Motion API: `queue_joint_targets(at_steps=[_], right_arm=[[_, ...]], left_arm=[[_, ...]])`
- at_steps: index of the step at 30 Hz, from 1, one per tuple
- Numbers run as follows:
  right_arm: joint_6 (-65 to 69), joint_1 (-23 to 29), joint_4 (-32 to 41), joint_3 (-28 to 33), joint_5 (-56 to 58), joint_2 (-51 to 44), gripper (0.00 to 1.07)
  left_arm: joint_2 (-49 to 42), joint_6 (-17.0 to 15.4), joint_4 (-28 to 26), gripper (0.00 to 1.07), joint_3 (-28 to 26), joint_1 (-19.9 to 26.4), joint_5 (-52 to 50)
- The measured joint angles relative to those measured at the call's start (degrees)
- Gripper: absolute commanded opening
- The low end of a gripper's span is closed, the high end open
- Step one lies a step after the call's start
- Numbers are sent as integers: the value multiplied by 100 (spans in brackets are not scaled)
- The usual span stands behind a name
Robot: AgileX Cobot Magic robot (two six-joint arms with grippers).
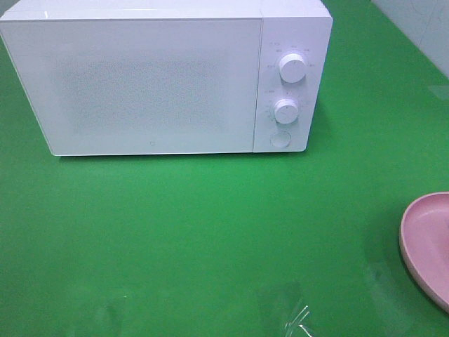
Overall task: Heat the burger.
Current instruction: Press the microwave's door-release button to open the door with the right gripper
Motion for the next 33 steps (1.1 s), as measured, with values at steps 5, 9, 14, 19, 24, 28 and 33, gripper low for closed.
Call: queue_joint_targets(at_steps=[5,9,14,19,24,28,33], right_arm=[[0,0,0,0,0,0,73],[0,0,0,0,0,0,73],[0,0,0,0,0,0,73],[0,0,0,-6,0,0,73],[109,0,0,-212,-155,34,73],[132,0,0,-304,-539,453,73],[138,0,0,-304,-905,865,73]], left_arm=[[0,0,0,97,0,0,0],[0,0,0,97,0,0,0],[0,0,0,97,0,0,0],[0,0,0,97,0,0,0],[0,0,0,97,0,0,0],[0,0,0,97,0,0,0],[0,0,0,97,0,0,0]])
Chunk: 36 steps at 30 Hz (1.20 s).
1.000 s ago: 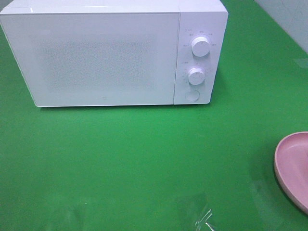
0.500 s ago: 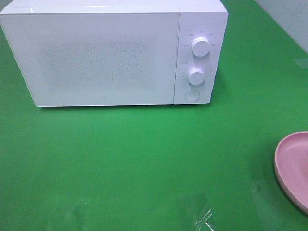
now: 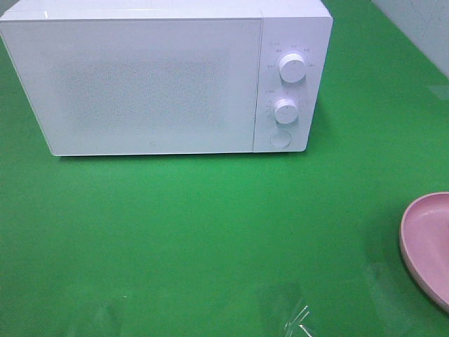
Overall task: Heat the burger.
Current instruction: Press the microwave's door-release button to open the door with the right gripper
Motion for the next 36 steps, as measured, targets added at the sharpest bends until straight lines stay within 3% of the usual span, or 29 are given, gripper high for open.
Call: queue_joint_targets(at_steps=[36], right_arm=[[6,0,0,17,-2126,3077,73]], left_arm=[[0,0,0,97,0,0,0]])
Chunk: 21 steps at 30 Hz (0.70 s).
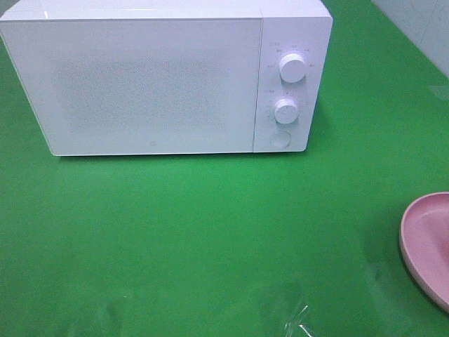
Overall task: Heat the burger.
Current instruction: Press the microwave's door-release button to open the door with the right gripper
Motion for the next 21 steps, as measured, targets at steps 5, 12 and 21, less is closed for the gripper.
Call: queue_joint_targets(at_steps=[5,12,21], right_arm=[[0,0,-103,0,-441,458,73],[0,0,-298,407,-1879,796,73],[0,0,-298,1255,-3976,997,73]], left_arm=[[0,0,0,97,0,0,0],[0,0,0,97,0,0,0],[0,0,0,97,0,0,0]])
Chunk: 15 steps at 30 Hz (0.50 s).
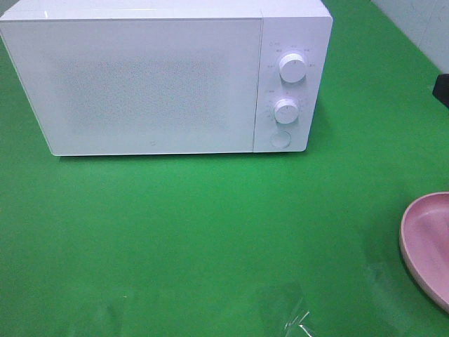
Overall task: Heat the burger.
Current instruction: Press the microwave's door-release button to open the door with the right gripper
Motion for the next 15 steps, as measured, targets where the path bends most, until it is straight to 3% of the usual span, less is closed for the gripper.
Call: queue_joint_targets(at_steps=[9,15], right_arm=[[-69,0,6,384,-1106,166,73],[-218,0,109,395,-1639,877,73]], left_arm=[[0,0,0,97,0,0,0],[0,0,0,97,0,0,0]])
